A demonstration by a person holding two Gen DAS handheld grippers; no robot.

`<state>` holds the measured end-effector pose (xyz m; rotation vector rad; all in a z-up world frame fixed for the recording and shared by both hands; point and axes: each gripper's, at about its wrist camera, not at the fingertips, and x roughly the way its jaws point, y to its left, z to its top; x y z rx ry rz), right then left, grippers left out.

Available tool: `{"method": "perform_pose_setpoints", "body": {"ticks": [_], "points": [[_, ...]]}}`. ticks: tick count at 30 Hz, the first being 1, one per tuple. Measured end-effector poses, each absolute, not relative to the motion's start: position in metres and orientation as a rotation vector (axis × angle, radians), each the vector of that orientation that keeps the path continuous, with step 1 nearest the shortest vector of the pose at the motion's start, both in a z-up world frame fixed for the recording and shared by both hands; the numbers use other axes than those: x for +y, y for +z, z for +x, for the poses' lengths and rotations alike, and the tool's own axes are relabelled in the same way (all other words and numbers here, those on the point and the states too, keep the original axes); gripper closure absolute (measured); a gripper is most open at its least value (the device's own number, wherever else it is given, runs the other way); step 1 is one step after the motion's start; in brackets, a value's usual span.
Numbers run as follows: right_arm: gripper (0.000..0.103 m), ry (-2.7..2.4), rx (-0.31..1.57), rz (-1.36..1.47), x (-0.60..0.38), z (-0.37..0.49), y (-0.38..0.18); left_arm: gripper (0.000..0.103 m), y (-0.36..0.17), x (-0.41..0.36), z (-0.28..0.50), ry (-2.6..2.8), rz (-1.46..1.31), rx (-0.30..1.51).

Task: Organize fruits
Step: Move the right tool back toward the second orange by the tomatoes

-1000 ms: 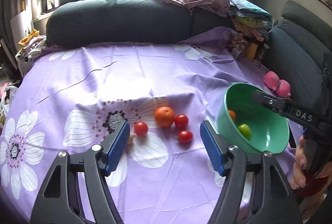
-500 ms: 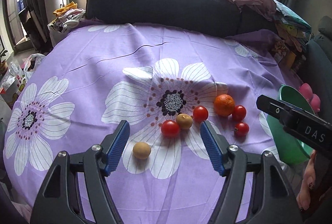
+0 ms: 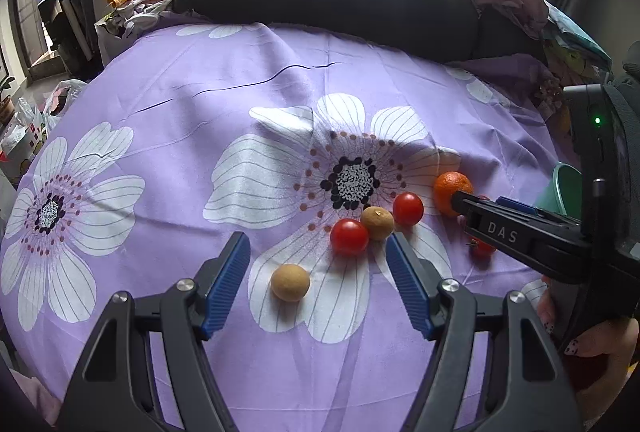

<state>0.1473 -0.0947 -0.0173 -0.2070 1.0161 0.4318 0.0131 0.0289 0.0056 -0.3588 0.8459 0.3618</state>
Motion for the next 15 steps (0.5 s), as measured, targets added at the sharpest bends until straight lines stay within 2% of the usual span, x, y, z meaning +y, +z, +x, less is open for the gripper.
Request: {"method": "perform_pose_setpoints", "body": {"ticks": [15], "points": [[0.045,0.478,0.994,-0.169,-0.0916,0.1561,-0.0164,0.032,0.0012,0.0321,0.0153,0.329,-0.398,0.868]]}}
